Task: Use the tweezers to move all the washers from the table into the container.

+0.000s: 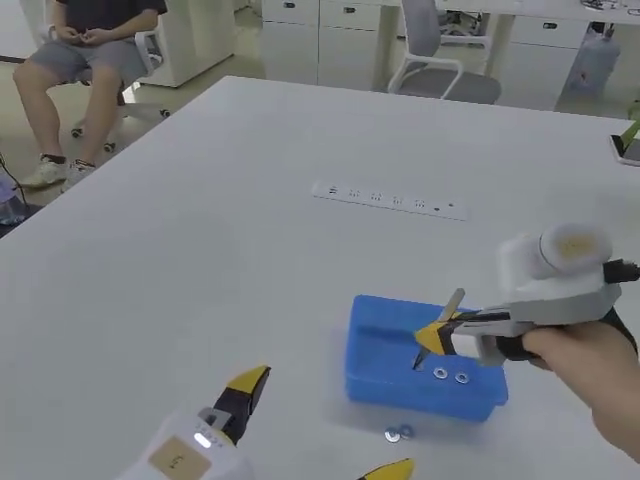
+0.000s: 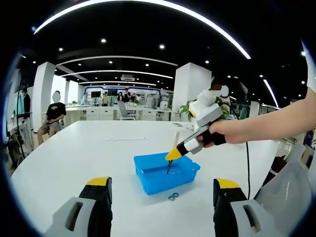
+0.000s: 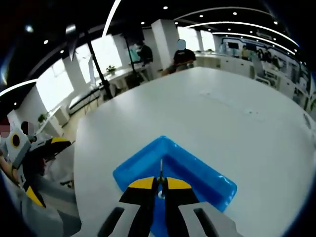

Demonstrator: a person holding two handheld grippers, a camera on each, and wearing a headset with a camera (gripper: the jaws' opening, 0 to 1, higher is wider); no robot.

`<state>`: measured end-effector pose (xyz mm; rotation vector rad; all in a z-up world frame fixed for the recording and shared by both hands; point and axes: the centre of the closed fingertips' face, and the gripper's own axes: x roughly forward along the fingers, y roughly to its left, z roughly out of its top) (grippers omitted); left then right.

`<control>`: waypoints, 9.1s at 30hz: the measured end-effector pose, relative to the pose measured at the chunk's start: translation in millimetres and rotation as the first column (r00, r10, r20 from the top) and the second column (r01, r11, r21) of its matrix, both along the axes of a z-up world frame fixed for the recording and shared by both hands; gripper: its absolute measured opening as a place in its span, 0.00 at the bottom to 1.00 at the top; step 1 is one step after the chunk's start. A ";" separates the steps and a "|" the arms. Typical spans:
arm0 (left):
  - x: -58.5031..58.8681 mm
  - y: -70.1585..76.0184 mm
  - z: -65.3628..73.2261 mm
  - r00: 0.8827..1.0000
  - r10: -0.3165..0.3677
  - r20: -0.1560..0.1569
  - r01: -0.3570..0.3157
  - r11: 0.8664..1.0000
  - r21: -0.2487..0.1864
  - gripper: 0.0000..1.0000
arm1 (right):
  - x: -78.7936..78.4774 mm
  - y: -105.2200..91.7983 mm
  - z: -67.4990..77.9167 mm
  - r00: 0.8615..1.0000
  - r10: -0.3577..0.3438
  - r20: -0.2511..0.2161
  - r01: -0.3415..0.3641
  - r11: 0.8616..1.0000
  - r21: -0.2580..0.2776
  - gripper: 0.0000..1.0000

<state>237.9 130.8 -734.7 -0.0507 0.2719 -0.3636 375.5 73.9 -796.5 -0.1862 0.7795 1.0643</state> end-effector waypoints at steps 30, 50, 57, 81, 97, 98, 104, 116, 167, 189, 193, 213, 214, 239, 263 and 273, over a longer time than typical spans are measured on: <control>0.4 -0.1 -1.5 1.000 -0.003 -0.010 0.003 1.000 0.012 0.86 | 1.8 2.1 -18.9 0.997 0.065 0.040 -0.060 0.993 -0.101 0.04; -0.3 -0.1 -2.7 1.000 -0.003 -0.013 0.003 1.000 0.019 0.85 | -29.8 0.8 36.5 0.990 0.060 0.130 -0.068 0.996 0.061 0.04; -0.7 -1.0 -3.7 1.000 -0.008 -0.016 0.009 1.000 0.025 0.85 | -55.9 -2.6 44.7 0.988 0.063 0.139 -0.077 0.992 0.096 0.04; -1.3 -0.8 -3.3 1.000 -0.007 -0.019 0.007 0.999 0.034 0.85 | -79.2 5.1 -17.4 0.966 0.217 0.137 -0.212 0.976 -0.050 0.04; -1.1 -1.1 -4.8 1.000 -0.012 -0.023 0.013 0.999 0.039 0.84 | -82.4 7.8 -22.5 0.952 0.275 0.132 -0.265 0.960 -0.085 0.04; -1.2 -1.5 -4.5 1.000 -0.012 -0.023 0.013 0.999 0.038 0.84 | -83.1 7.9 -22.6 0.951 0.280 0.132 -0.270 0.959 -0.086 0.04; -1.3 -2.5 -3.8 1.000 -0.012 -0.022 0.013 0.999 0.038 0.84 | -85.3 6.6 -23.1 0.941 0.304 0.147 -0.290 0.951 -0.104 0.03; -1.4 -1.9 -2.7 1.000 -0.009 -0.018 0.009 0.999 0.036 0.84 | -95.3 6.0 -5.4 0.972 0.233 0.031 -0.234 0.972 0.031 0.03; -0.6 1.2 -3.0 1.000 0.004 -0.023 -0.003 0.999 0.036 0.84 | 2.0 11.1 13.2 0.996 -0.059 -0.062 0.065 0.992 0.109 0.03; -1.0 0.1 -4.8 1.000 -0.004 -0.031 0.006 0.999 0.044 0.84 | -2.3 24.8 -11.3 1.000 0.015 -0.016 -0.016 1.000 -0.007 0.03; -1.0 0.0 -5.0 0.999 -0.006 -0.031 0.008 0.999 0.044 0.84 | -1.6 21.8 -12.6 1.000 0.022 -0.013 -0.022 0.999 -0.022 0.03; -1.4 0.6 -6.0 0.999 -0.005 -0.032 0.006 0.999 0.049 0.83 | -1.6 22.9 -18.5 0.999 0.041 -0.007 -0.041 0.998 -0.041 0.03; -1.5 0.5 -5.9 0.999 -0.004 -0.032 0.006 0.999 0.049 0.83 | -1.6 23.3 -18.4 0.999 0.042 -0.005 -0.042 0.998 -0.039 0.03; -1.7 0.8 -6.5 0.999 -0.002 -0.034 0.004 0.999 0.052 0.83 | -20.1 20.9 29.7 0.995 0.052 0.088 -0.060 0.994 0.094 0.04; -1.6 -0.7 -6.1 0.999 -0.009 -0.034 0.010 0.999 0.052 0.83 | -81.3 20.7 -5.9 0.995 0.101 -0.013 -0.100 0.991 0.086 0.04; -1.5 0.1 -5.4 1.000 -0.005 -0.031 0.006 0.999 0.049 0.83 | -81.7 17.9 -21.1 0.989 0.143 0.044 -0.144 0.990 0.001 0.04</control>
